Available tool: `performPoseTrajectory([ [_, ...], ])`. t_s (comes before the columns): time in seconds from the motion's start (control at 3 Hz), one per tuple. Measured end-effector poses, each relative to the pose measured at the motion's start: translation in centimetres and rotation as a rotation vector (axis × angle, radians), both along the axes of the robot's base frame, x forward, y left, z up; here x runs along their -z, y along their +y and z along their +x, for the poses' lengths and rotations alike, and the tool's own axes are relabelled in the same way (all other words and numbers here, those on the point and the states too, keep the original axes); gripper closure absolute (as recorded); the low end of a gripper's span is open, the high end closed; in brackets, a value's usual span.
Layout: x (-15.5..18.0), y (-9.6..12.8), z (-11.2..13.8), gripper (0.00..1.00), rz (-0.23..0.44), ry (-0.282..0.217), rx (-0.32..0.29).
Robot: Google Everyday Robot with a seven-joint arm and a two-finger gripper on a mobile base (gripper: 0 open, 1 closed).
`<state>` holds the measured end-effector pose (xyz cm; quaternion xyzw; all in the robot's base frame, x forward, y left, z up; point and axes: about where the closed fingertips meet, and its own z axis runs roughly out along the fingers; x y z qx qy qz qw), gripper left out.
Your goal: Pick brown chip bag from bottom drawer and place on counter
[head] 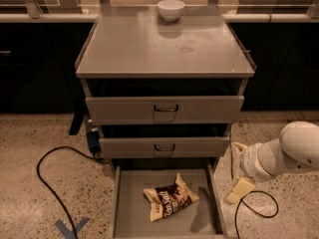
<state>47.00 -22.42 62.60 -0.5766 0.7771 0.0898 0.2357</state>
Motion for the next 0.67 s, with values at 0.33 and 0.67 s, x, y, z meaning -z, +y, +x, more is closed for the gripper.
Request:
performPoseTrajectory([
  [0.33, 6.0, 0.8, -0.9, 0.0, 0.004, 0.006, -0.034],
  [0.67, 11.4, 2.5, -0.5, 0.0, 0.053, 0.017, -0.044],
])
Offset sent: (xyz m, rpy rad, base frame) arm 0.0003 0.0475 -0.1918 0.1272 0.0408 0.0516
